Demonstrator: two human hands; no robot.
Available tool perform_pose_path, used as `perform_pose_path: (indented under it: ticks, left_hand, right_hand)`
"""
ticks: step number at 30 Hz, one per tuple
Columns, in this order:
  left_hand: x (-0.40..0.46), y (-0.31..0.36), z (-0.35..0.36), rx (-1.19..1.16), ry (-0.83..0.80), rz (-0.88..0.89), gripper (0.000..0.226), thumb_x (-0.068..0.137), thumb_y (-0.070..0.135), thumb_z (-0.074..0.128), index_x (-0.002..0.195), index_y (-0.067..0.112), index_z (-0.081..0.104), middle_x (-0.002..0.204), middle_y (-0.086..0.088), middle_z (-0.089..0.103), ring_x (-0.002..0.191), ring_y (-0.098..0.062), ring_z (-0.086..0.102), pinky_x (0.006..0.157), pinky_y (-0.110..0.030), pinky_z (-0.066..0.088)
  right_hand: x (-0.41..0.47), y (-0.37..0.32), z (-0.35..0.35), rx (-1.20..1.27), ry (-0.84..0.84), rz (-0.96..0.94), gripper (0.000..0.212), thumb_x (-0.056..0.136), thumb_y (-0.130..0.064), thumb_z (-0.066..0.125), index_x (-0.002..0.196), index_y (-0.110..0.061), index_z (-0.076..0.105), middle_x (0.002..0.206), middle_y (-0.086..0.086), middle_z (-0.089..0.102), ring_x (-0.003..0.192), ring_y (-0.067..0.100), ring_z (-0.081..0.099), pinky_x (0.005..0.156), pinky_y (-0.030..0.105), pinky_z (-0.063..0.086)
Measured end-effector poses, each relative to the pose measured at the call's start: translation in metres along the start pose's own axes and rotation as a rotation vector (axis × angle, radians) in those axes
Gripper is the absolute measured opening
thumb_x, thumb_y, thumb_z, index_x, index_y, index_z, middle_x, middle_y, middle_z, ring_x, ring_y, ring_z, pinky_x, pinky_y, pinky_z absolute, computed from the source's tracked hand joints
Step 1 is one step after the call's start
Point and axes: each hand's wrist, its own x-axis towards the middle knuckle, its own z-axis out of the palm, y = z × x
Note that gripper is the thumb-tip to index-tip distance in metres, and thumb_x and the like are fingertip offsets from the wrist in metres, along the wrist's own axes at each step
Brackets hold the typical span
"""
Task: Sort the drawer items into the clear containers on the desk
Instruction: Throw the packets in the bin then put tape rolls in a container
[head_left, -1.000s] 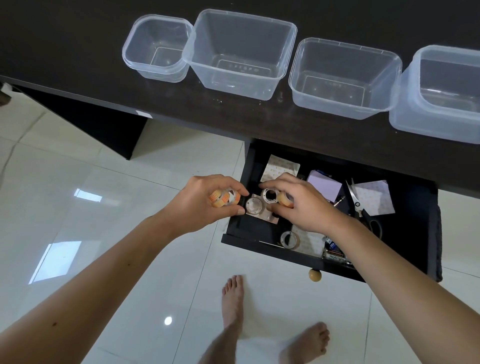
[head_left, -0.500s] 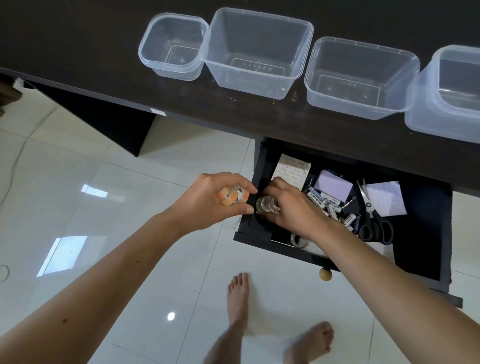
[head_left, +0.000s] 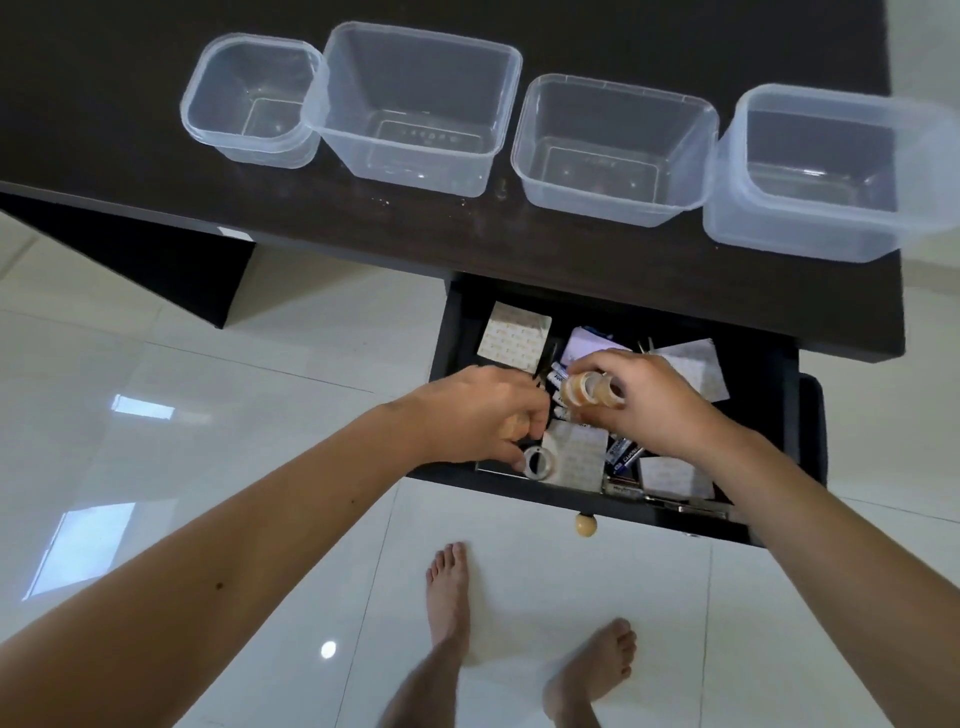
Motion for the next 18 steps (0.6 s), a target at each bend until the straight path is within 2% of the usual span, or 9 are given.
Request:
perform_pose_path:
  ticks: [2,4,6,8,12,16,18]
  left_hand:
    - [0.015,0.004,0.012,0.098,-0.084,0.02,0.03,0.085,0.031,0.085,0.107,0.027,0.065,0.112,0.009,0.06,0.107,-0.012,0.055,0.08,-0.023,0.041]
    - [0.026,0.005,0.02,0.186,-0.154,0.022,0.031,0.087,0.028,0.082,0.112,0.029,0.063,0.119,0.006,0.061,0.114,-0.018,0.056,0.08,-0.03,0.04]
    - [0.033,0.003,0.023,0.235,-0.204,0.016,0.042,0.089,0.025,0.081,0.125,0.035,0.061,0.125,0.006,0.059,0.118,-0.019,0.054,0.081,-0.03,0.039]
    - [0.035,0.001,0.024,0.262,-0.239,0.024,0.055,0.089,0.019,0.08,0.135,0.041,0.057,0.126,0.007,0.058,0.12,-0.02,0.055,0.085,-0.033,0.045]
    - [0.04,0.004,0.024,0.42,-0.277,0.123,0.059,0.091,0.015,0.077,0.138,0.041,0.055,0.121,0.006,0.06,0.109,-0.022,0.06,0.086,-0.037,0.052]
    - [0.045,0.008,0.023,0.559,-0.281,0.243,0.05,0.095,0.018,0.071,0.139,0.037,0.054,0.12,0.001,0.061,0.1,-0.025,0.064,0.08,-0.04,0.054]
    - [0.045,0.008,0.024,0.581,-0.277,0.271,0.044,0.096,0.021,0.07,0.136,0.035,0.056,0.118,0.001,0.062,0.098,-0.025,0.065,0.077,-0.038,0.054]
  right_hand:
    - [-0.01,0.01,-0.003,0.014,0.011,0.022,0.049,0.082,-0.031,0.089,0.127,-0.03,0.07,0.115,-0.013,0.067,0.099,0.006,0.058,0.08,0.019,0.041]
    - [-0.019,0.018,-0.005,0.043,0.01,0.046,0.048,0.082,-0.03,0.089,0.126,-0.03,0.07,0.111,-0.014,0.064,0.101,0.008,0.06,0.079,0.016,0.042]
    - [-0.026,0.024,-0.007,0.079,0.003,0.072,0.048,0.084,-0.032,0.089,0.127,-0.032,0.068,0.113,-0.016,0.063,0.104,0.009,0.06,0.082,0.016,0.045]
    - [-0.031,0.028,-0.008,0.09,0.004,0.084,0.049,0.085,-0.034,0.088,0.129,-0.032,0.067,0.114,-0.019,0.062,0.107,0.008,0.059,0.085,0.02,0.046]
    - [-0.036,0.035,-0.005,0.097,0.01,0.08,0.051,0.085,-0.033,0.088,0.131,-0.03,0.067,0.115,-0.021,0.059,0.106,0.004,0.056,0.083,0.01,0.04]
    - [-0.04,0.036,-0.002,0.123,-0.002,0.076,0.051,0.085,-0.032,0.089,0.131,-0.029,0.067,0.115,-0.018,0.063,0.106,0.007,0.06,0.089,0.024,0.048]
    - [-0.041,0.035,-0.002,0.142,-0.004,0.06,0.051,0.086,-0.032,0.088,0.132,-0.032,0.067,0.116,-0.019,0.064,0.107,0.005,0.061,0.09,0.023,0.049]
